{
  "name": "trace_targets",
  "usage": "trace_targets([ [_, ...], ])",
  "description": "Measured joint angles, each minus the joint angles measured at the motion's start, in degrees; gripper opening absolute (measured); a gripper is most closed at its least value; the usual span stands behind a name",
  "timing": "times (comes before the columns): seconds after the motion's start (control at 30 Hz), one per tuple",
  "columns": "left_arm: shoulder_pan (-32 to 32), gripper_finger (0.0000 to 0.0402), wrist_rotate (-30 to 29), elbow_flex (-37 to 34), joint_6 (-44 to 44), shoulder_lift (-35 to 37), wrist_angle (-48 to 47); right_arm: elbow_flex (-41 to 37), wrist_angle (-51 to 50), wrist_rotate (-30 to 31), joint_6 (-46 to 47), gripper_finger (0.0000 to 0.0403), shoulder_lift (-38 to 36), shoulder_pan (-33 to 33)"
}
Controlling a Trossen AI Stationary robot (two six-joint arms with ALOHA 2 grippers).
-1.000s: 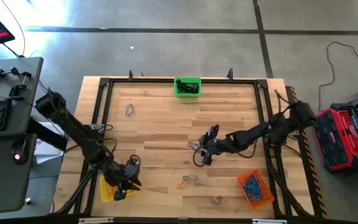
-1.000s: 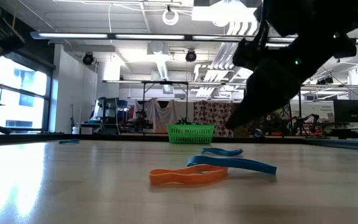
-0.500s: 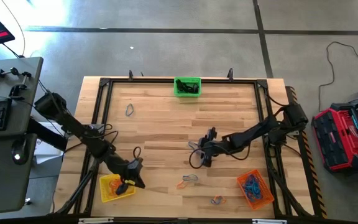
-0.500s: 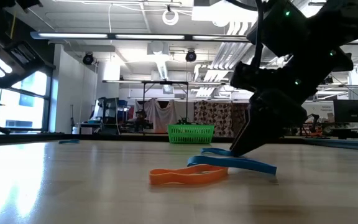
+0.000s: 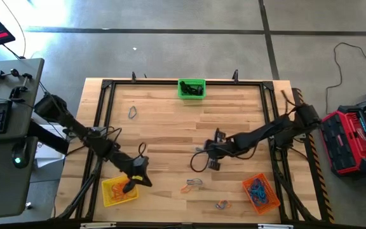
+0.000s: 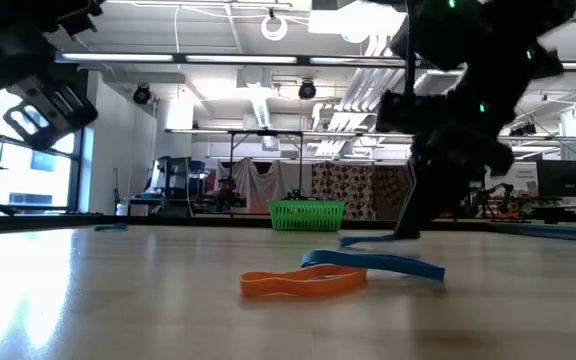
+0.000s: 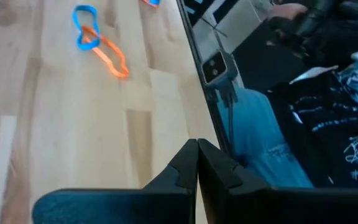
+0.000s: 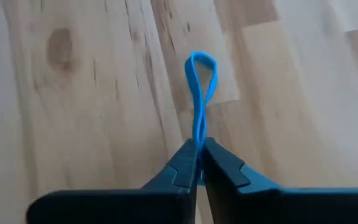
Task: Sort rubber bands into baskets
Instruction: Put the blue rubber band into the orange bin
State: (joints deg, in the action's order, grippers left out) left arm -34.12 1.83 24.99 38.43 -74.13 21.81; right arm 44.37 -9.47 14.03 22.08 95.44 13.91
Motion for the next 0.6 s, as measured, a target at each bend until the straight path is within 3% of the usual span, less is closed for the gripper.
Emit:
trace_targets([
  [0.13, 2.46, 0.0, 0.94, 0.04, -0.21, 0.0, -0.8, 7.55, -14.92, 0.58, 2.0, 0.002, -2.23, 1.03],
  [0.33, 6.31, 0.0, 0.87, 0.02, -1.13, 0.0, -2.6, 19.4, -33.61, 2.85, 5.81, 0.0004, -3.78, 6.31],
  [0.6, 10.89, 0.0, 2.7, 0.02, -5.64, 0.0, -2.95, 33.32, -55.2, 3.76, 24.14, 0.0001, -3.82, 17.52],
])
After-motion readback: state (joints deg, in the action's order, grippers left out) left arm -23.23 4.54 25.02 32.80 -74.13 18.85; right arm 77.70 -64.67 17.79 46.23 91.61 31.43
